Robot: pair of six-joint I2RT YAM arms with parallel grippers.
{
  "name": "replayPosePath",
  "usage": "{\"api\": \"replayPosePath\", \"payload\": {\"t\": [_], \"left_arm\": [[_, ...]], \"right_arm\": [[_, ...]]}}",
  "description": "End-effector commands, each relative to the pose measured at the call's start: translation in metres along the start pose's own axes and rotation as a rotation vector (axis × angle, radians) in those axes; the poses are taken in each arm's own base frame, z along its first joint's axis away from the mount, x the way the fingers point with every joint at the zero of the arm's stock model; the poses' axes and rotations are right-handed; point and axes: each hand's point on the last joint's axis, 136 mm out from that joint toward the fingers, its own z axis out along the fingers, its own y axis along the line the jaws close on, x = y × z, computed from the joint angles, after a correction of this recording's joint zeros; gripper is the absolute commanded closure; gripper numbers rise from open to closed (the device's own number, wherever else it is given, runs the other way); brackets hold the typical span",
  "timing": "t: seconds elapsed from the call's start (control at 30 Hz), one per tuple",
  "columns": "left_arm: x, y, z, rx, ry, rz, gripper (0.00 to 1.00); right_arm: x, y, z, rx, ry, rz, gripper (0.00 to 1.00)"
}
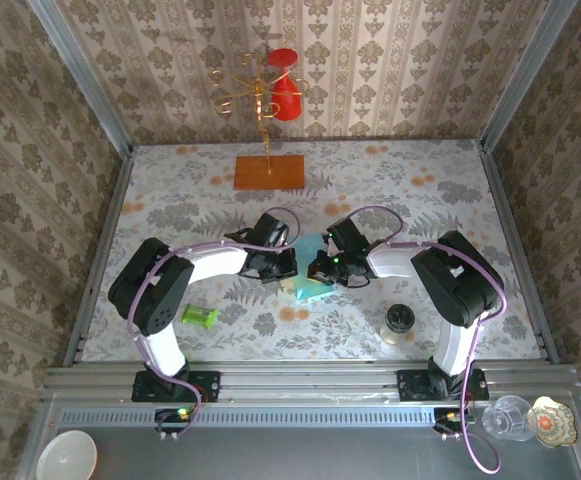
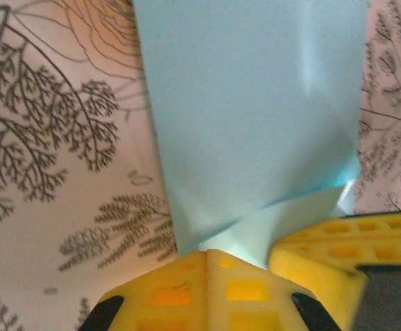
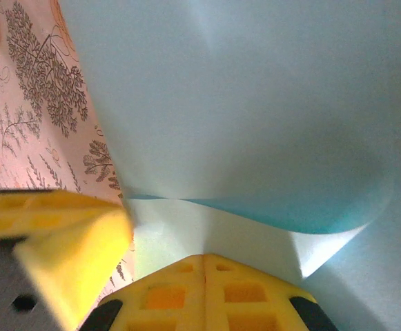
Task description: Fold a paper plane with a square sheet of paper (pick it up from the middle)
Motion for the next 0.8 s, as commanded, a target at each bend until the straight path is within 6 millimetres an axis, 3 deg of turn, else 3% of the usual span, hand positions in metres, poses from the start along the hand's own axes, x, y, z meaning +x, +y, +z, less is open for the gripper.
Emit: {"api": "replayPosePath", "payload": {"t": [0.0, 0.13, 0.4, 0.77], "left_arm": [[0.01, -0.016, -0.019, 0.028, -0.001, 0.055, 1.0], [0.024, -0.023, -0.023, 0.058, 0.017, 0.064, 1.0], [0.057, -0.03, -0.002, 0.082, 0.117, 0.061, 1.0], [0.055, -0.021, 0.01, 0.056, 0.123, 0.041, 1.0]], "right_arm": [[0.021, -0.058, 0.011, 0.187, 0.038, 0.088, 1.0], [0.022, -0.061, 0.012, 0.195, 0.044, 0.1, 1.0], [0.024, -0.061, 0.012, 0.194, 0.053, 0.113, 1.0], [0.025, -0.061, 0.014, 0.181, 0.06, 0.13, 1.0]]}}
